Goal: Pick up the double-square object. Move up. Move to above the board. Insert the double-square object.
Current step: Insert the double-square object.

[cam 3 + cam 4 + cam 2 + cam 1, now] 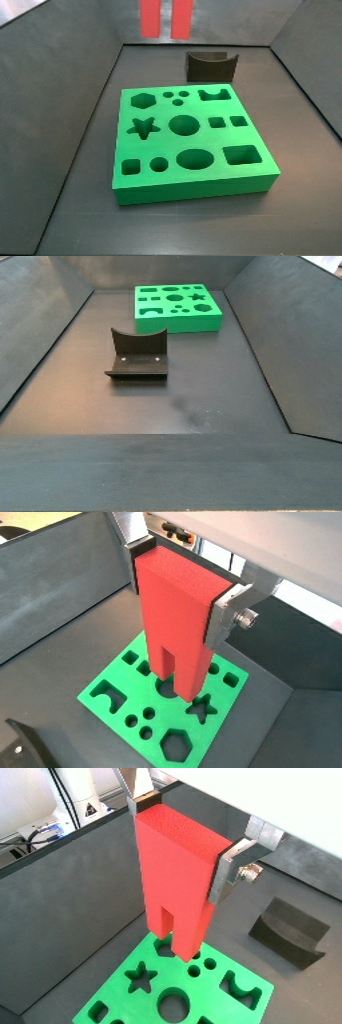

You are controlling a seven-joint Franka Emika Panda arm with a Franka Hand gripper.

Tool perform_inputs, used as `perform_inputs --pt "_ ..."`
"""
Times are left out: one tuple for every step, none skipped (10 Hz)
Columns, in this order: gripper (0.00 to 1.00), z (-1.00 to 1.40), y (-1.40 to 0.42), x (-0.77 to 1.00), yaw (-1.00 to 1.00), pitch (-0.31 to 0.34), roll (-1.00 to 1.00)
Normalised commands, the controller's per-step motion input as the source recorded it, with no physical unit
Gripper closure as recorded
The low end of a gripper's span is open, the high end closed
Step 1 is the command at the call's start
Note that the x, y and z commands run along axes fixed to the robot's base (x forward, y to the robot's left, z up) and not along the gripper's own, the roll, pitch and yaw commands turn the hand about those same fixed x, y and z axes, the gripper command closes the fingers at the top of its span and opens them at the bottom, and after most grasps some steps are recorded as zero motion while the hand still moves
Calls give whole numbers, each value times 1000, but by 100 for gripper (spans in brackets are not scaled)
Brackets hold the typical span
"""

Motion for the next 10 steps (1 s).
perform_inputs --pt "100 0 0 17 0 0 0" --pt "100 0 0 20 0 0 0" --pt "100 -11 0 3 0 -4 0" --pt "100 -23 0 26 0 -6 0" --pt "100 -43 0 54 0 -10 10" --pt "100 -69 -17 77 0 -21 41" --pt "100 -160 -83 209 0 -59 110" --pt "100 -229 -94 420 0 -67 173" --pt "100 -254 -66 677 0 -36 204" --pt "100 -254 -77 897 0 -10 220"
